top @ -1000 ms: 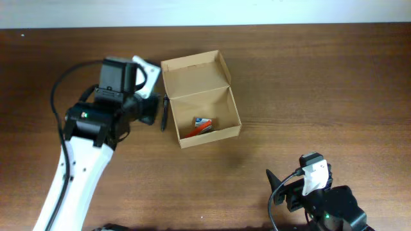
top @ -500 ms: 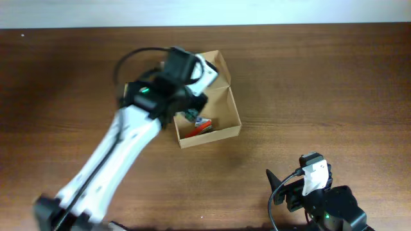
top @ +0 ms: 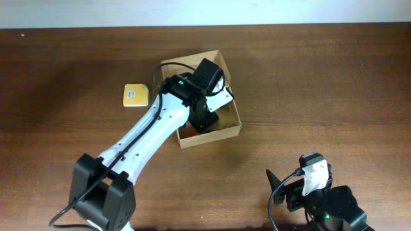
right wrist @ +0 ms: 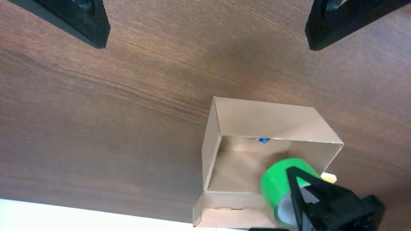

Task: Pack container
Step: 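Lower the tape roll into the cardboard box and release it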

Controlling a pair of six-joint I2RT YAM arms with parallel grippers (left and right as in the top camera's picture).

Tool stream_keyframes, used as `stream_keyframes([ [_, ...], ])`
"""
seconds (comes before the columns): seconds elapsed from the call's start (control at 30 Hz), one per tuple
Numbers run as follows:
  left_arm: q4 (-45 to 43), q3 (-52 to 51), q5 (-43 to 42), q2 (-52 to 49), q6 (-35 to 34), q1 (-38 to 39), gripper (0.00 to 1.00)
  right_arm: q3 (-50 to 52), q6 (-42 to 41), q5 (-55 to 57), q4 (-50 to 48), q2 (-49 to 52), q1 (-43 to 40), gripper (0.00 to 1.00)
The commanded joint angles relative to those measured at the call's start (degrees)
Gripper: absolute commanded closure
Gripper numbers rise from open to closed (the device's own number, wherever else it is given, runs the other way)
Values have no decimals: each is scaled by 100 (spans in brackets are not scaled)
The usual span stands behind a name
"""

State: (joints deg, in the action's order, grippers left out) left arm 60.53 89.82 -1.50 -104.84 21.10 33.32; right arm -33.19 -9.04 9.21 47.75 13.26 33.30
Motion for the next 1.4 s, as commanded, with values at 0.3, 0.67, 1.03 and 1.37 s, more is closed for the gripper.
stream_keyframes([
  [0.3, 7, 205, -177, -455, 131, 2, 98, 15, -46, 92, -15, -42, -24, 1],
  [0.67, -68, 205, -175, -487, 131, 2, 69, 15, -46, 92, -15, -42, -24, 1],
  [1.03, -92, 208, -151, -485, 129, 2, 33, 15, -46, 92, -13, -42, -24, 1],
  [1.37, 146, 1165, 564, -313, 83, -39, 13, 15, -46, 92, -15, -42, -24, 1],
])
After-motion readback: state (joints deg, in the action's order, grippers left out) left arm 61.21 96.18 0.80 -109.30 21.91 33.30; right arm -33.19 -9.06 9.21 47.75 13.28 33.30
